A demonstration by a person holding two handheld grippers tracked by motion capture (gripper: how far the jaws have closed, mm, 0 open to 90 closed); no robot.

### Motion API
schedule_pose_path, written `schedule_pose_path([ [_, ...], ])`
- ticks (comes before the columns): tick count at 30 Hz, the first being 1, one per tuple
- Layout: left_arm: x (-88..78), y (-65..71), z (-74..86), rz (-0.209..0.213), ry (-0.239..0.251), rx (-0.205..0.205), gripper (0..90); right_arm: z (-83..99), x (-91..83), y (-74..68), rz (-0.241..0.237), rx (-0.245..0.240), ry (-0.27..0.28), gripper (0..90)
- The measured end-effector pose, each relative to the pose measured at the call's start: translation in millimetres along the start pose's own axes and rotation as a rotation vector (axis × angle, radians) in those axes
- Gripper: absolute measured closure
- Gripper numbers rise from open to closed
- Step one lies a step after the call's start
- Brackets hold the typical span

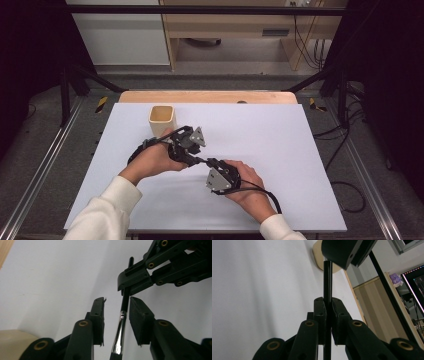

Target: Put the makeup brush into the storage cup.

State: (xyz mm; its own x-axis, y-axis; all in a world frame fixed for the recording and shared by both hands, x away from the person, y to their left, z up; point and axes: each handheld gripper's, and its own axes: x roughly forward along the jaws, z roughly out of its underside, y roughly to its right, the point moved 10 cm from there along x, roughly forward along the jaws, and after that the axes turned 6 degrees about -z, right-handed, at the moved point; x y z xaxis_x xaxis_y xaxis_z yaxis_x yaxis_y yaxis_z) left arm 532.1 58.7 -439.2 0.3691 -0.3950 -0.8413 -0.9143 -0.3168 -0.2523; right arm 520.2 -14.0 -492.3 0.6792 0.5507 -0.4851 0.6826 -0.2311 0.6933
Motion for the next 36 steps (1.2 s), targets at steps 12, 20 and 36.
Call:
schedule_pose_path([
  [12, -4.3, -3.2, -1.3, -0.003, 0.035, -0.026, 47.6, 3.9, 0.7, -1.8, -0.007, 0.010, -0.005, 83.5],
  [20, -11.5, -22.9, 0.6, -0.099, 0.114, -0.097, 25.0, 14.7, -2.9, 0.3, 0.008, 0.034, -0.016, 83.5],
  [36, -37.4, -42.2, 15.3, -0.166, 0.446, -0.354, 3.3, 25.0, -0.5, 20.5, 0.050, 0.386, 0.094, 83.5],
])
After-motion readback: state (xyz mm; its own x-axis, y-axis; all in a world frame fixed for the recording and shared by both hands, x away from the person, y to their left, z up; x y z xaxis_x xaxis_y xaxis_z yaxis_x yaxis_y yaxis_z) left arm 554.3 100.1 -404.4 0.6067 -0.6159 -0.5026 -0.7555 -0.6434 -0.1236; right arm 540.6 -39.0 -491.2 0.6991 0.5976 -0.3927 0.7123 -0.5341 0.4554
